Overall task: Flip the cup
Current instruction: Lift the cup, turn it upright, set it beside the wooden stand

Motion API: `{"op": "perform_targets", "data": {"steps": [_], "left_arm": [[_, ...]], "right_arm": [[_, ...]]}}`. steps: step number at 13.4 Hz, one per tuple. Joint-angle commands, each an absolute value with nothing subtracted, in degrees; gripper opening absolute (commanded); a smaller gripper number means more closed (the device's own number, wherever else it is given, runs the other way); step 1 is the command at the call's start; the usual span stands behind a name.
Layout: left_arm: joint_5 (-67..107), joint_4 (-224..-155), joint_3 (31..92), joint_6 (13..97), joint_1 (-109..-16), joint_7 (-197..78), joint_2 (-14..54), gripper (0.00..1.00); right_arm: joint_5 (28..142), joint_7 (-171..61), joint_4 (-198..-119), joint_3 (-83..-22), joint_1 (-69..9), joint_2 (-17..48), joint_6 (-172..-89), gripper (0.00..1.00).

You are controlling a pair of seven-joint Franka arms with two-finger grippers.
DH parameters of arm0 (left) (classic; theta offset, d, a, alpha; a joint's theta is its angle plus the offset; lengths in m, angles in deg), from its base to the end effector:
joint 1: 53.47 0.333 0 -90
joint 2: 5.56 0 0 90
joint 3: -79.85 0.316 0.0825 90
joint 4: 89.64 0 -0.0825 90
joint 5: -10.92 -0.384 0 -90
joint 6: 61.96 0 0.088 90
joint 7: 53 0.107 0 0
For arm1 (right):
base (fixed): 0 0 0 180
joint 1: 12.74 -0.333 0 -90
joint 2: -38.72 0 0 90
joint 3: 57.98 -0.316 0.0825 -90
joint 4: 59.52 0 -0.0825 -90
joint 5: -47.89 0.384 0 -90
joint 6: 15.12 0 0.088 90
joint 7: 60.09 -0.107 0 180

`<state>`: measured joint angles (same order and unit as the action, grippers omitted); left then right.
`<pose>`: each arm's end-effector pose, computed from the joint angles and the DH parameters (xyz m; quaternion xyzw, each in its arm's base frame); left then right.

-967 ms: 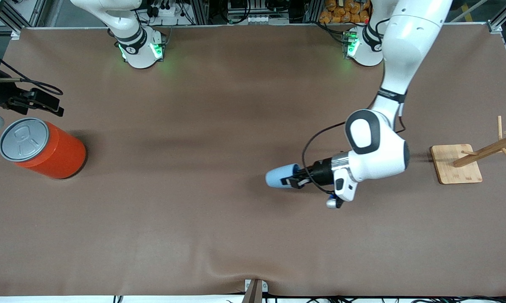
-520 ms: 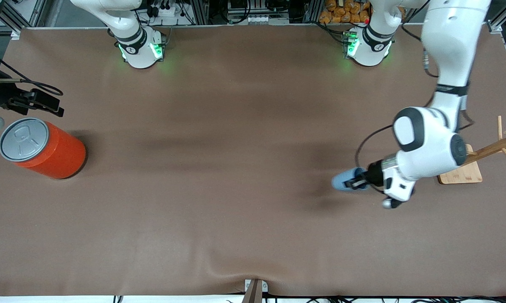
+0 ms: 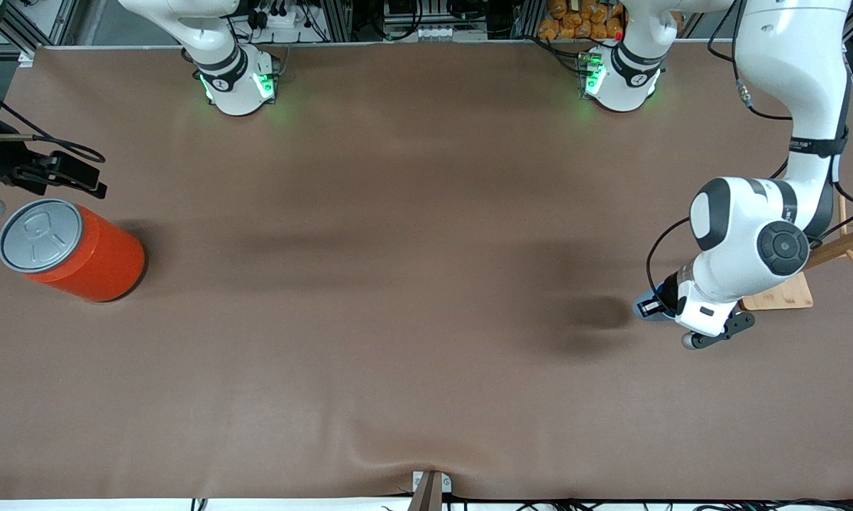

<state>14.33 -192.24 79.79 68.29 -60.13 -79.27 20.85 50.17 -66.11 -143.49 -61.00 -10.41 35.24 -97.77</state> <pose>0.6504 -0.0781 0.2967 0.9818 0.1885 0.0038 0.0253 0.5601 0.0104 0.6291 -0.9979 0.0447 0.0430 0.0189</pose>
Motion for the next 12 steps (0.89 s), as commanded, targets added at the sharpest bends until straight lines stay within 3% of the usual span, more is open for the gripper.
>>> {"op": "perform_targets", "data": {"steps": [1,4,5,6,12], "left_arm": [[9.8,-192.3,79.9,71.4,-60.1,-82.1,22.8,0.0],[8.3,-192.0,79.9,73.6,-60.8,-87.3,24.8,0.0],[8.3,-191.9,79.9,74.0,-61.0,-87.8,25.5,0.16],[8.2,-191.7,79.9,74.2,-61.0,-87.9,25.8,0.99],[7.0,-191.5,79.4,71.9,-60.8,-86.5,21.9,1.0]], "right_arm": [[50.6,-66.9,-143.8,-61.1,-10.2,35.4,-98.2,1.0],[50.6,-66.9,-143.8,-61.1,-10.4,35.4,-98.3,1.0],[50.6,-66.9,-143.8,-61.1,-10.4,35.4,-98.3,1.0],[50.6,-66.9,-143.8,-61.1,-10.4,35.4,-98.3,1.0],[50.6,-66.9,-143.8,-61.1,-10.3,35.3,-98.3,1.0]]}}
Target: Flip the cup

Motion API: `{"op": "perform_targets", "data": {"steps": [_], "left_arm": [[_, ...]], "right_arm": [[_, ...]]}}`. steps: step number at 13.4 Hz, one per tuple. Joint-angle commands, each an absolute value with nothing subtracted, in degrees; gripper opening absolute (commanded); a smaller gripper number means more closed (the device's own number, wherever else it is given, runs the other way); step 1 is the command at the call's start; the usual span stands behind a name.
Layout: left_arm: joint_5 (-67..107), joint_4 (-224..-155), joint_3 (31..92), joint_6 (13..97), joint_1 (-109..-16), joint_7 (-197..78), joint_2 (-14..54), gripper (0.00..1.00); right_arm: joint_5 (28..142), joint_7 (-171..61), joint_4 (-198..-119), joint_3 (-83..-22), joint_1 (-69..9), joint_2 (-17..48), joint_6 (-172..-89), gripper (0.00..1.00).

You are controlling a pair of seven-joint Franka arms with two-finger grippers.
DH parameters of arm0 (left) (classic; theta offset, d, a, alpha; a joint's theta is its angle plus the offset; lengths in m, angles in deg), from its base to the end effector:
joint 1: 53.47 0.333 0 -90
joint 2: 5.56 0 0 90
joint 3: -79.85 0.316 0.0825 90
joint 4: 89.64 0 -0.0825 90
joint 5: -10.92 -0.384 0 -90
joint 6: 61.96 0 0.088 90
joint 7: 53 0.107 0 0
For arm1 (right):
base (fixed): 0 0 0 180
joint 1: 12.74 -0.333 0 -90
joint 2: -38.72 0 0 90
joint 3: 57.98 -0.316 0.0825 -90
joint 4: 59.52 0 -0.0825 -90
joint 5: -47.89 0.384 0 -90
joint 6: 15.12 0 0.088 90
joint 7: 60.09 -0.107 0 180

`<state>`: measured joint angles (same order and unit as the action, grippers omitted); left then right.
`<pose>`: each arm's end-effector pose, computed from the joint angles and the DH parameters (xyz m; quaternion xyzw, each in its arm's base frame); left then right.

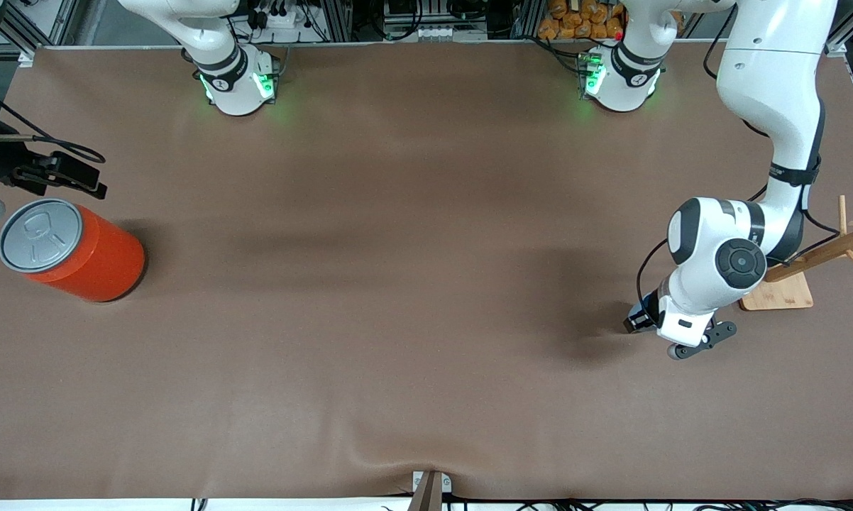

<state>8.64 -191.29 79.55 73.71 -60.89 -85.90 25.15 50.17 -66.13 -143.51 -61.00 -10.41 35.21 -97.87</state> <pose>0.6598 -0.0887 0.2630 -0.9783 -0.2047 -0.0316 0.0021 0.5605 0.0104 0.6288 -0.9979 0.0449 0.0426 0.0190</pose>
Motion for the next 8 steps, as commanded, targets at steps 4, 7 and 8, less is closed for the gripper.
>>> {"op": "perform_targets", "data": {"steps": [4,7,8], "left_arm": [[7.0,-187.4,79.8,60.2,-59.9,-79.3,14.4,1.0],[7.0,-181.2,80.9,47.7,-57.1,-70.7,10.9,1.0],[7.0,-180.1,81.0,45.0,-56.3,-67.0,9.7,1.0]], "right_arm": [[50.6,-66.9,-143.8,-61.1,-10.3,35.3,-98.3,1.0],[50.6,-66.9,-143.8,-61.1,-10.3,35.3,-98.3,1.0],[50.6,-66.9,-143.8,-61.1,-10.3,35.3,-98.3,1.0]]}}
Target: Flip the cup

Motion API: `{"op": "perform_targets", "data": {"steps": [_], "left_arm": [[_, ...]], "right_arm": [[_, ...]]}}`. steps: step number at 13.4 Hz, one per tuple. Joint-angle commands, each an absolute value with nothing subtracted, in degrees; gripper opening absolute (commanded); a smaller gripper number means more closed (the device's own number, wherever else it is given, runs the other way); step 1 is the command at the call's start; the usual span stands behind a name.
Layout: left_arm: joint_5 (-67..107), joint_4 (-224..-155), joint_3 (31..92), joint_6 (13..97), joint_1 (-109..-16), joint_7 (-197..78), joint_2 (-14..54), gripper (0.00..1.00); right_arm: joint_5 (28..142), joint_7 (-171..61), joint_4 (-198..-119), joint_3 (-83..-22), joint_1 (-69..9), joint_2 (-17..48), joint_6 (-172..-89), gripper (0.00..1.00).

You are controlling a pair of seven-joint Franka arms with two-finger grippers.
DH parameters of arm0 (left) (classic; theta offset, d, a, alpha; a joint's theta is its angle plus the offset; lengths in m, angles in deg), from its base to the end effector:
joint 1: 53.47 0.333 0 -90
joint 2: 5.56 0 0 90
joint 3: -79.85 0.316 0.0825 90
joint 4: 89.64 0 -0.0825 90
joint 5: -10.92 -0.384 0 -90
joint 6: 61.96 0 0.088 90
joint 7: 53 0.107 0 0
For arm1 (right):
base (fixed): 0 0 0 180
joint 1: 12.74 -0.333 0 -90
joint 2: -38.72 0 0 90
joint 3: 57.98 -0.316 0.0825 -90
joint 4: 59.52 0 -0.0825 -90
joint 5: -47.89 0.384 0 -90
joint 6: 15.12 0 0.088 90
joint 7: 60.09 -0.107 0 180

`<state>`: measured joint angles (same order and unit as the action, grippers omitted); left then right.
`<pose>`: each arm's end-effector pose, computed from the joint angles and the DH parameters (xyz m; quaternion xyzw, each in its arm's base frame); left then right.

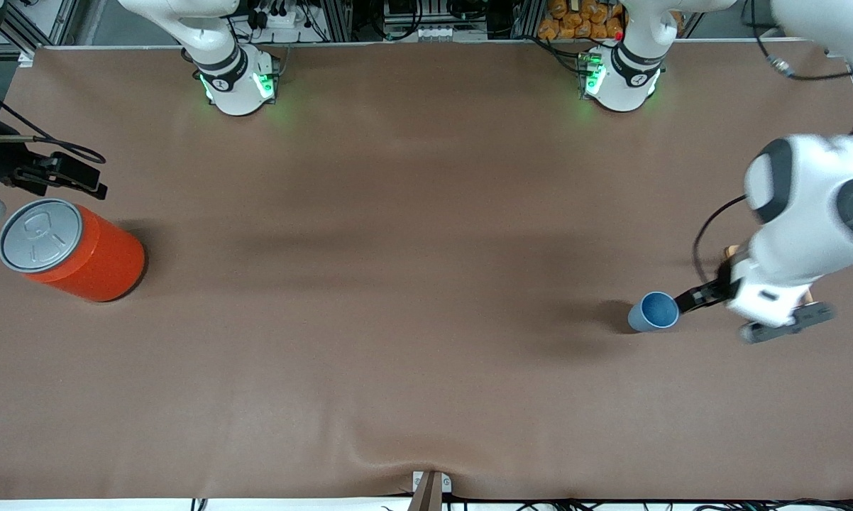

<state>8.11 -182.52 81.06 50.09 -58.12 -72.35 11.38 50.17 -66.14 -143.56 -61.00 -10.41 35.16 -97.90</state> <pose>0.6513 -0.0373 0.4553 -0.9911 -0.1291 -0.0242 0.0216 0.5608 0.0104 0.6279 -0.9979 0.0450 0.0432 0.0190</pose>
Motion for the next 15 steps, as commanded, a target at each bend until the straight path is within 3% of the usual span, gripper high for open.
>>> {"op": "perform_targets", "data": {"steps": [1,7,15], "left_arm": [[7.0,-179.8,80.9,43.5,-55.1,-63.3,8.4,1.0],[8.0,-179.9,80.3,40.2,-53.9,-57.3,2.5,1.0],[10.1,-180.1,77.9,28.8,-54.2,-57.9,-5.6,1.0]], "right_arm": [[50.6,-66.9,-143.8,-61.1,-10.4,35.3,-98.3,1.0],[50.6,-66.9,-143.8,-61.1,-10.4,35.3,-98.2,1.0],[50.6,-66.9,-143.8,-61.1,-10.4,35.3,-98.2,1.0]]}}
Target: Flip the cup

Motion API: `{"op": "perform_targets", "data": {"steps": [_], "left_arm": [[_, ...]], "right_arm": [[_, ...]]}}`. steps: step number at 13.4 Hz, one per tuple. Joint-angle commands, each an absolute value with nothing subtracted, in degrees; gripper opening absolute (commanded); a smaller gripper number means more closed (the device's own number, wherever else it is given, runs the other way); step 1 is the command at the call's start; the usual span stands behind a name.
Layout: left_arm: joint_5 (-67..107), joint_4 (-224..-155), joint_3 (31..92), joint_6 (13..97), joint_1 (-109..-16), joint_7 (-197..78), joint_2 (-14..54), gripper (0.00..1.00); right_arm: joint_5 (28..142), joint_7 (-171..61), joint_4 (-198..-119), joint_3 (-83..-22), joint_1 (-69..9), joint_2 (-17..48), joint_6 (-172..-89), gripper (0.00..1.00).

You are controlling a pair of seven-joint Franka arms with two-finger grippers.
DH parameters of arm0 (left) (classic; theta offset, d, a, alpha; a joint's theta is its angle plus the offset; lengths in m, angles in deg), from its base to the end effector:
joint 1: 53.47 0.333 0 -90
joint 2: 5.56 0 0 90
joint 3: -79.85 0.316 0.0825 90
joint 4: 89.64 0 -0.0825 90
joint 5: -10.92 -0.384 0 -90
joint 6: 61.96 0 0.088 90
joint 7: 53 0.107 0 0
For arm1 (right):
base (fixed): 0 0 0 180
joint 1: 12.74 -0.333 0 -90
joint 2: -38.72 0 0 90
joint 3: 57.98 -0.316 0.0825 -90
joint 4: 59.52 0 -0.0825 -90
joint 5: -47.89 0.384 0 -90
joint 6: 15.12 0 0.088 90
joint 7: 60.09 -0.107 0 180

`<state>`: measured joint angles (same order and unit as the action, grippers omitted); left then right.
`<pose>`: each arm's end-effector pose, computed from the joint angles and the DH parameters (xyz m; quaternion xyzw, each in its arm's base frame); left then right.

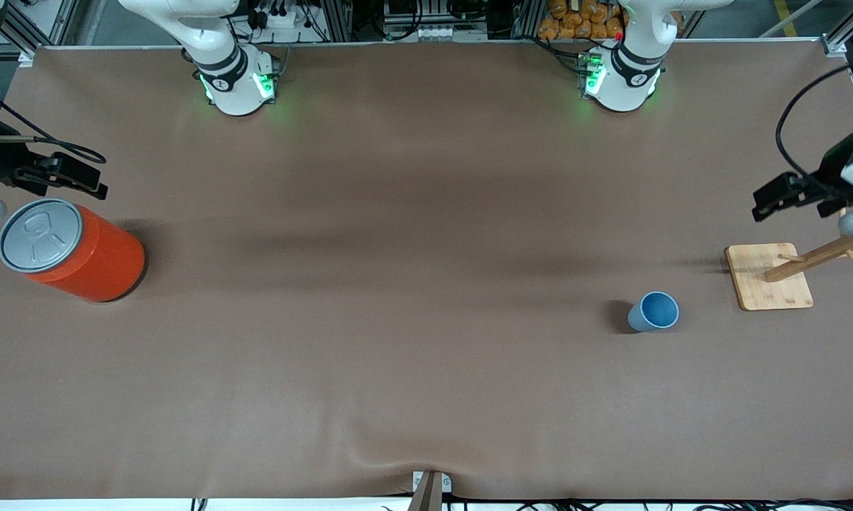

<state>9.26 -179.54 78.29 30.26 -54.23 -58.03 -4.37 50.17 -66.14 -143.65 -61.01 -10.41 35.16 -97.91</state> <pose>0.5643 -0.0197 0.6172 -0.9996 -0.0232 -0.0108 0.0135 0.5607 0.0105 0.6272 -0.9978 0.0449 0.0439 0.0189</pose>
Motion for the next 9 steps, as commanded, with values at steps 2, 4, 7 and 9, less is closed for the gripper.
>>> {"op": "perform_targets", "data": {"steps": [2,4,7,9], "left_arm": [[10.2,-180.4,77.0,28.3,-54.3,-58.4,-6.5,1.0],[10.1,-180.3,74.7,27.5,-54.1,-61.0,-6.5,1.0],[10.0,-180.2,74.0,27.4,-54.3,-62.1,-6.2,1.0],[10.0,-180.1,73.8,27.4,-54.3,-62.0,-6.0,1.0]], "right_arm": [[50.6,-66.9,-143.8,-61.1,-10.4,35.3,-98.2,1.0],[50.6,-66.9,-143.8,-61.1,-10.5,35.3,-98.2,1.0],[50.6,-66.9,-143.8,-61.1,-10.5,35.3,-98.2,1.0],[50.6,-66.9,-143.8,-61.1,-10.5,35.3,-98.2,1.0]]}}
